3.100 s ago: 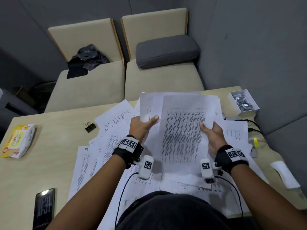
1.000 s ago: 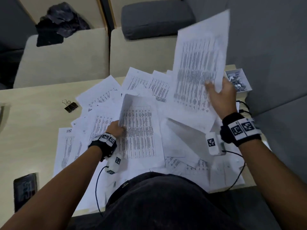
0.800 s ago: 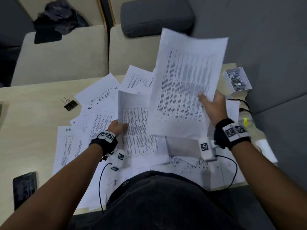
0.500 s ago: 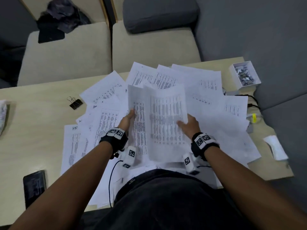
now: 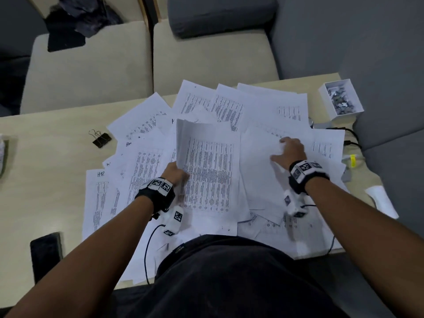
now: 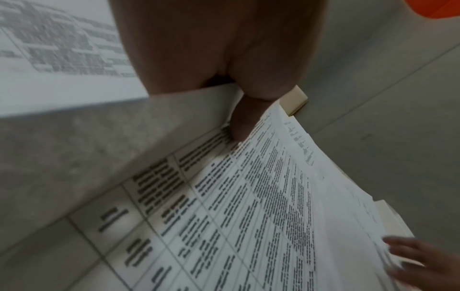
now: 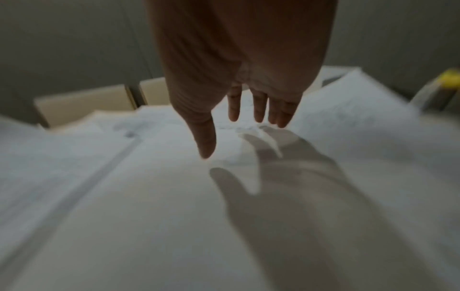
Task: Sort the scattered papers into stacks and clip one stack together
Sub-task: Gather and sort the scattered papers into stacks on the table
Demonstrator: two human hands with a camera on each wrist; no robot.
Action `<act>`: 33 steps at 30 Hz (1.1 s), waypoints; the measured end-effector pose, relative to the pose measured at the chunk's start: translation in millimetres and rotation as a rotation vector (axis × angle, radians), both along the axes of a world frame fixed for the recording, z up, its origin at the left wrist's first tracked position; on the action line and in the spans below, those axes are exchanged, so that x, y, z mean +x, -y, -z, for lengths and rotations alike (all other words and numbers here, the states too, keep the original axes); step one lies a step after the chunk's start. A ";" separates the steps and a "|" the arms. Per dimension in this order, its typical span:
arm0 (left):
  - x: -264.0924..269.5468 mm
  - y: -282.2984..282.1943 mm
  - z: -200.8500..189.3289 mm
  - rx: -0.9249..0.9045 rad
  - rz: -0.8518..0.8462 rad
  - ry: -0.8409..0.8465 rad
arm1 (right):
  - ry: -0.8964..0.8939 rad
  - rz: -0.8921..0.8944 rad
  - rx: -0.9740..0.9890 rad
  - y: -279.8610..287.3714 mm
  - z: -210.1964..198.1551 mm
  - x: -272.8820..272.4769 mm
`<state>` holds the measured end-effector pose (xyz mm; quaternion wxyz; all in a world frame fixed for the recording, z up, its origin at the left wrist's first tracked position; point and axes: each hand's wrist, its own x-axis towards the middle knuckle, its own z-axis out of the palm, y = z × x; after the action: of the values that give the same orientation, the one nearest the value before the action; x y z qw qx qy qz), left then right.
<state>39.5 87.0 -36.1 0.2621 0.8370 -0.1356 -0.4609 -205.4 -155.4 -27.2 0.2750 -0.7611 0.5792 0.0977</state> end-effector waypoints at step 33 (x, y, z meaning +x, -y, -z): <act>-33.9 15.2 -16.9 -0.422 -0.338 -0.552 | 0.243 -0.387 0.425 -135.5 -46.5 88.1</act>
<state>5.6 71.8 -19.2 0.5277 0.6194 -0.0118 -0.5811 -117.3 -19.9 19.4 0.4714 -0.7890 0.3530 0.1752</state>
